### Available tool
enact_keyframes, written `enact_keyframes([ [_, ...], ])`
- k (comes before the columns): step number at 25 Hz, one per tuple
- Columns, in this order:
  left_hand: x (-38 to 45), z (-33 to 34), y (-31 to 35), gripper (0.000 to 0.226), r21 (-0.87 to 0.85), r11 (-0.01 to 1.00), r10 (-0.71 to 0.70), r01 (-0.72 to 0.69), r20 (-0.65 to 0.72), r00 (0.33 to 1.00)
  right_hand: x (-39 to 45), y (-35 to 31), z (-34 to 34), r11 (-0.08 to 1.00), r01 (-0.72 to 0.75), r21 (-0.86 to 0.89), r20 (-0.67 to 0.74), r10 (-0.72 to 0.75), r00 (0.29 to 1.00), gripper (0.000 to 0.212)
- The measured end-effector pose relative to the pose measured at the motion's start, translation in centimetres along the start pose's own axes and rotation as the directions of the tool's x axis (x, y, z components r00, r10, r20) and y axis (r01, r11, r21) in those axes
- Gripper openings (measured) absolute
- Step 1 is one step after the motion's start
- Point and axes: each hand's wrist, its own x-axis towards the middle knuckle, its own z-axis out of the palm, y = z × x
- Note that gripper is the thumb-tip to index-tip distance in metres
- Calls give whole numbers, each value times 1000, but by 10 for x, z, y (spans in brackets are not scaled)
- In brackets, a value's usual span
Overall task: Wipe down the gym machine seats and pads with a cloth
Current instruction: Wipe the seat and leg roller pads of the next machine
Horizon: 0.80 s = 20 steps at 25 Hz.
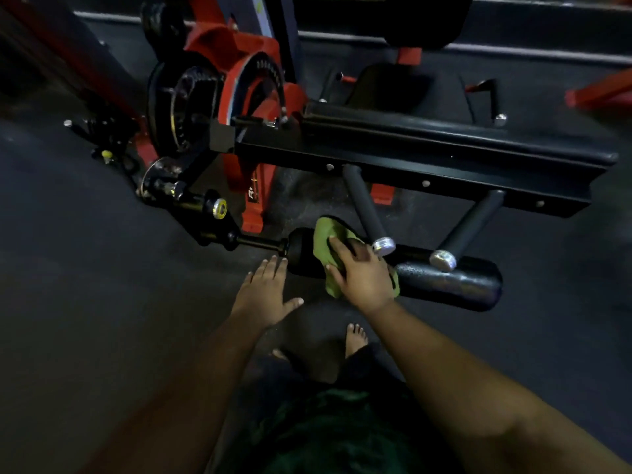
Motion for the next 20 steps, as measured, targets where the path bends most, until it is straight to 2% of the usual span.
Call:
enact_keyframes([
  [2,20,-4,-13,100,15,998,55,-55,27,998,14,-16,5,999,-51,-6,-61,50,997,56],
  [6,64,0,-40,100,46,980,192,-195,60,980,45,-35,32,984,-148,-96,194,165,967,57],
  [8,82,7,-52,100,69,959,270,-274,66,961,56,-44,49,963,-203,-178,244,243,939,58],
  [12,110,22,-73,105,76,915,388,-396,103,916,73,-68,73,925,-318,-210,174,355,918,64],
  [14,117,26,-78,107,64,902,420,-427,99,902,77,-65,71,920,-348,-178,130,373,919,72],
  [16,123,27,-81,109,90,888,446,-450,66,893,70,-48,73,928,-341,-153,55,352,934,66],
  [18,127,31,-74,112,136,857,499,-497,18,866,52,-2,78,886,-461,-47,36,462,886,64],
  [20,129,33,-58,115,179,819,553,-545,6,833,26,51,78,798,-602,24,25,601,799,74],
])
